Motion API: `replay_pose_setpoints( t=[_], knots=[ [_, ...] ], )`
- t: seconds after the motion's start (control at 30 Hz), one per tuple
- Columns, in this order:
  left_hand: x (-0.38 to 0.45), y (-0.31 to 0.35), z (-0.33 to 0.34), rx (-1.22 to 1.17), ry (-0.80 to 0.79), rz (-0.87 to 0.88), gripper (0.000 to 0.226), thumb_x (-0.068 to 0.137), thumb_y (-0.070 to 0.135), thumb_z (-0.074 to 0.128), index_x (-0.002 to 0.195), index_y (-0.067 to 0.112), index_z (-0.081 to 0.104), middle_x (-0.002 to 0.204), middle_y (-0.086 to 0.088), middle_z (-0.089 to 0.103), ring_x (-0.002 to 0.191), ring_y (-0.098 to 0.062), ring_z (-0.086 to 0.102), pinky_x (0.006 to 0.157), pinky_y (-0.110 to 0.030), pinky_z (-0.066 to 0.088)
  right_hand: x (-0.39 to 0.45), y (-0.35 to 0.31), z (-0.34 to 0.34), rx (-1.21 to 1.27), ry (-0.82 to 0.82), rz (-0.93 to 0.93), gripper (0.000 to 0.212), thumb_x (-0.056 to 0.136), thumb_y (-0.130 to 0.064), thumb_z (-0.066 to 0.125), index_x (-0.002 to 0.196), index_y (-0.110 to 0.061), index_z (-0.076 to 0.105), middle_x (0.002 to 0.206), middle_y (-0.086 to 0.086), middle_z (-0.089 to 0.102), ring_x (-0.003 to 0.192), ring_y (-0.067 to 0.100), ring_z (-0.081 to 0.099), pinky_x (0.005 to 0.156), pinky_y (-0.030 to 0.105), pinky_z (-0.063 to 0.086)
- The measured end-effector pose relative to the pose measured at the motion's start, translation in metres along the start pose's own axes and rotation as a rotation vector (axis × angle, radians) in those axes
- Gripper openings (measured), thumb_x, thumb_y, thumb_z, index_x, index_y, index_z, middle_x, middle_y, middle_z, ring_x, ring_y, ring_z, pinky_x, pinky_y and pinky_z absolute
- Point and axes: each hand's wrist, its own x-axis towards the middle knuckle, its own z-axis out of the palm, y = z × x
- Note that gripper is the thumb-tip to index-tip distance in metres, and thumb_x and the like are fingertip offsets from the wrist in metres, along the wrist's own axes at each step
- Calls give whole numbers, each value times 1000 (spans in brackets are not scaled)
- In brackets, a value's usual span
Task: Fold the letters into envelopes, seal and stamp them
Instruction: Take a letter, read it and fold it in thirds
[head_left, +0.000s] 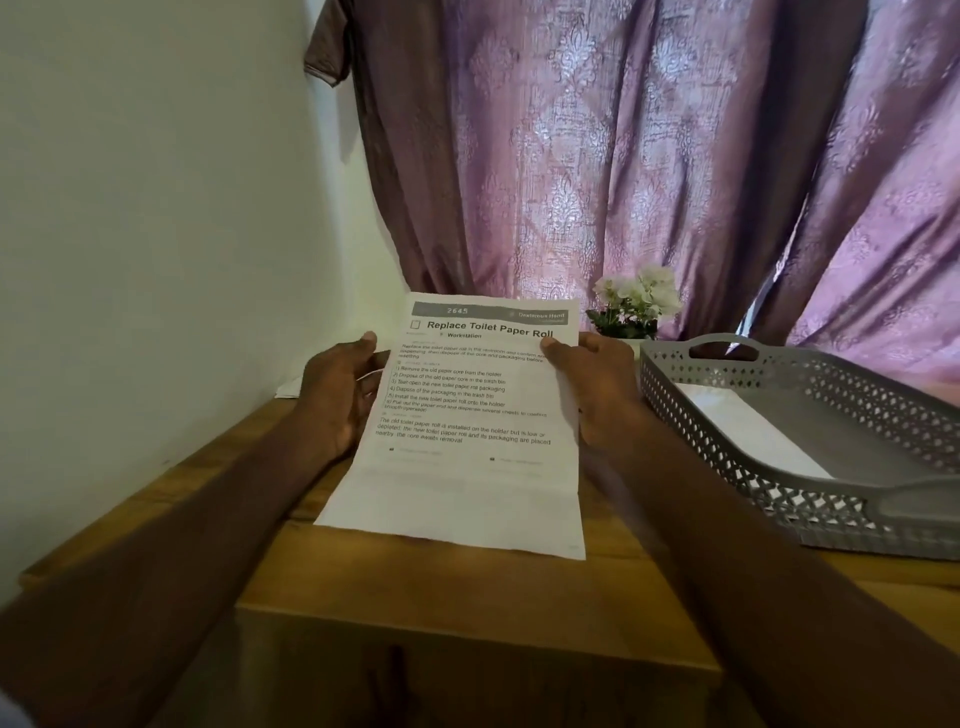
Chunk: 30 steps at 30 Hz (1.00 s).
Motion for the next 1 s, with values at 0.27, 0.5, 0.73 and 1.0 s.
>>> replay_pose_setpoints(
  t=[0.27, 0.5, 0.73, 1.0],
  knots=[
    [4, -3, -3, 90, 91, 56, 39, 105, 43, 50, 78, 16, 57, 77, -3, 75, 66, -21, 75, 54, -28, 57, 4, 2, 2, -8, -30, -53, 6, 92, -10, 75, 97, -12, 77, 92, 10, 80, 89, 33, 77, 75, 50, 64],
    [5, -3, 1, 156, 30, 67, 32, 106, 30, 54, 87, 10, 68, 97, -14, 80, 82, -28, 75, 78, -46, 62, 13, 8, -1, -158, -10, -125, 10, 96, -13, 70, 102, -13, 77, 90, -2, 80, 85, 19, 75, 70, 27, 58],
    [5, 0, -1, 59, -116, 12, 72, 83, 74, 62, 117, 10, 72, 115, -13, 77, 101, -36, 74, 86, -48, 59, 19, 15, 1, -280, 18, -138, 15, 98, -16, 66, 107, -12, 77, 95, -2, 79, 78, 8, 74, 67, 21, 57],
    [11, -6, -4, 188, -126, 86, 16, 91, 9, 75, 107, 10, 78, 109, -18, 78, 101, -40, 75, 96, -63, 56, 21, 14, -2, -268, 33, -132, 19, 93, -7, 68, 87, -24, 73, 83, -10, 75, 84, 16, 71, 72, 24, 52]
  ],
)
